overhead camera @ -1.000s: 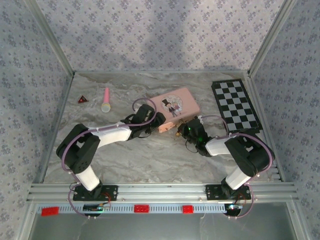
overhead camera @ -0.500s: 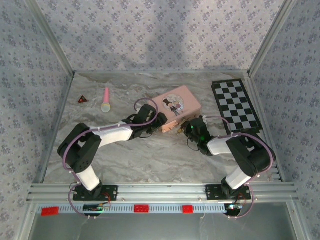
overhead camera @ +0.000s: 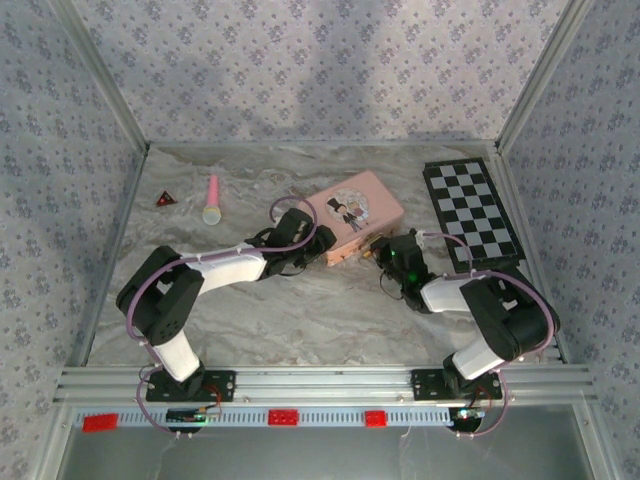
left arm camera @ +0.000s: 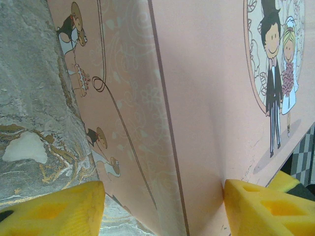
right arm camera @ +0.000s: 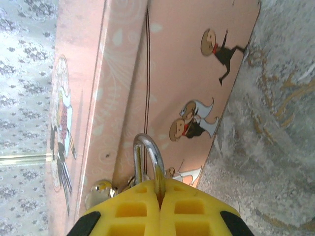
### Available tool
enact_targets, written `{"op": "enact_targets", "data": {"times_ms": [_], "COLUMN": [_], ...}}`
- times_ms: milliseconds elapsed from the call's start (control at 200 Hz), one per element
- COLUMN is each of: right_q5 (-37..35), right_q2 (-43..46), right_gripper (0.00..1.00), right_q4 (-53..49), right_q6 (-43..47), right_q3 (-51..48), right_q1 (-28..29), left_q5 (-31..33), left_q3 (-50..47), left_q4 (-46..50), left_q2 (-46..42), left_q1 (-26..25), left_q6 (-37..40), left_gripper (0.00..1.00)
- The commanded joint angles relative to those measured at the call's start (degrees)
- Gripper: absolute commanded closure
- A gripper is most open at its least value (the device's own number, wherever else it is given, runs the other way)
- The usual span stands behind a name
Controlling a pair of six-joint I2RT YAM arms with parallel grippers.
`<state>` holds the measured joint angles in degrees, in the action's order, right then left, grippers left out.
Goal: Unlock the padlock with the key
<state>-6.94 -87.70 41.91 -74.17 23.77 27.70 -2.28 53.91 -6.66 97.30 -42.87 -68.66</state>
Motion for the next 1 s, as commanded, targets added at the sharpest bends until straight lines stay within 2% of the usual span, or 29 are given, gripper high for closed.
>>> {"op": "enact_targets", "data": {"times_ms": [0, 450, 590, 740, 994], "right_q5": [-2.6, -1.9, -2.8, -2.1, -3.6], "right_q2": [1.9, 5.5, 10.5, 17.1, 32.8], "right_gripper": [1.0, 1.0, 1.0, 1.0, 1.0], "right_q4": [1.7, -2.0, -9.1, -20.1, -35.4], "right_q6": [-0.7, 3.2, 7.6, 16.6, 28.4], "right_q3": [-0.7, -0.7, -0.4, 1.2, -0.5], "right_q1": [-1.2, -2.8, -3.1, -3.4, -2.9], "left_q5": [0.5, 0.5, -0.2, -0.3, -4.8], "left_q3": [0.1, 0.3, 0.3, 0.7, 4.9], "left_q4": [4.8, 5.3, 5.3, 6.1, 8.3], "left_q2": [1.9, 1.8, 2.0, 1.3, 2.0], "left_q1": [0.1, 0.5, 1.8, 3.4, 6.4], "left_q6": [-0.1, 0.5, 1.4, 4.2, 13.2], "left_gripper": [0.36, 0.36, 0.36, 0.35, 0.31]}}
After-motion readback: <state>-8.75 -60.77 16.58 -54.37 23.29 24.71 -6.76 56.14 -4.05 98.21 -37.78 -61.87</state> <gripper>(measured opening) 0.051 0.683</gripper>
